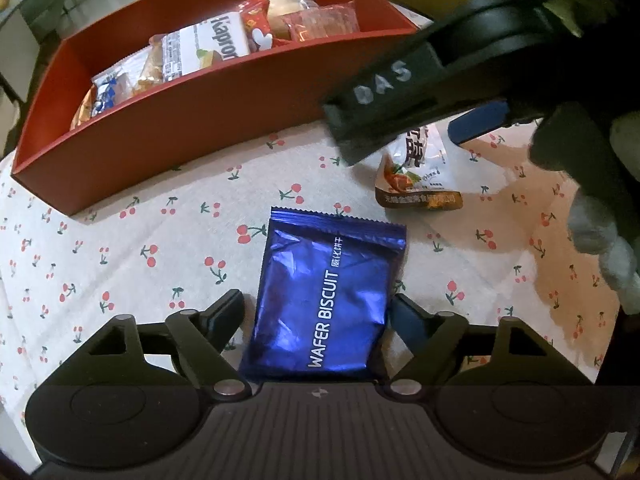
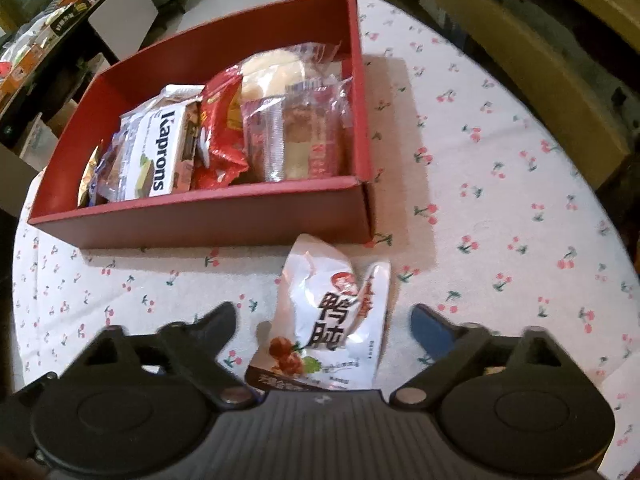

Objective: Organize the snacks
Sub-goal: 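Grasp the blue WAFER BISCUIT packet with the left tool while the right tool grasps the white duck-neck bag, then carry both packets over the red box, lower them in and open both tools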

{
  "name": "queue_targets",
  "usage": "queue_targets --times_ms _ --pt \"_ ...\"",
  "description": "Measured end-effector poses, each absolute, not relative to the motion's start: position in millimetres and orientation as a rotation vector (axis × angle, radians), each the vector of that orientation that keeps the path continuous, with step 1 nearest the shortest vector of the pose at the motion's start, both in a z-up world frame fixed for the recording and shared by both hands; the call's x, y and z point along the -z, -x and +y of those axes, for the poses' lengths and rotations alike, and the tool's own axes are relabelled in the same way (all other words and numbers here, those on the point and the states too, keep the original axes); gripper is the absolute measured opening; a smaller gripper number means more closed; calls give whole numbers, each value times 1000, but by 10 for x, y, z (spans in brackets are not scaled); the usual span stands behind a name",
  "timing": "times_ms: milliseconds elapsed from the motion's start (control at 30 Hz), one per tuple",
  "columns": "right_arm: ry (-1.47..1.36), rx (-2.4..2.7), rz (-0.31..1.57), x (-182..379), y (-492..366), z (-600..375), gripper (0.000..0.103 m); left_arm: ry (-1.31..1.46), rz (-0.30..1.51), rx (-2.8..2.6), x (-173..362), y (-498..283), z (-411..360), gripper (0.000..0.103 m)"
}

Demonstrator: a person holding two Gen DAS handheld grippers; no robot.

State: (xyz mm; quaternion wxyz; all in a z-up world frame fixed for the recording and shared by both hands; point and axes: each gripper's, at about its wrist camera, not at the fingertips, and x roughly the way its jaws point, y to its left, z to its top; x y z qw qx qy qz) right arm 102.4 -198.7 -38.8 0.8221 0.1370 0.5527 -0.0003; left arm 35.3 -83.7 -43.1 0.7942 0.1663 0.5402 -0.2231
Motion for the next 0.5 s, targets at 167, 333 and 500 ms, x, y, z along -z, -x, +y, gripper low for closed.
queue_targets --times_ms 167,333,500 --pt "-280 -50 1150 329 -952 -1982 57 -326 1167 478 397 -412 -793 71" --pt "-219 -77 1128 253 -851 -1888 56 -308 1169 470 380 -410 -724 70" --pt "-189 -95 1068 76 -699 -1842 56 -292 1158 460 309 -402 -633 69"
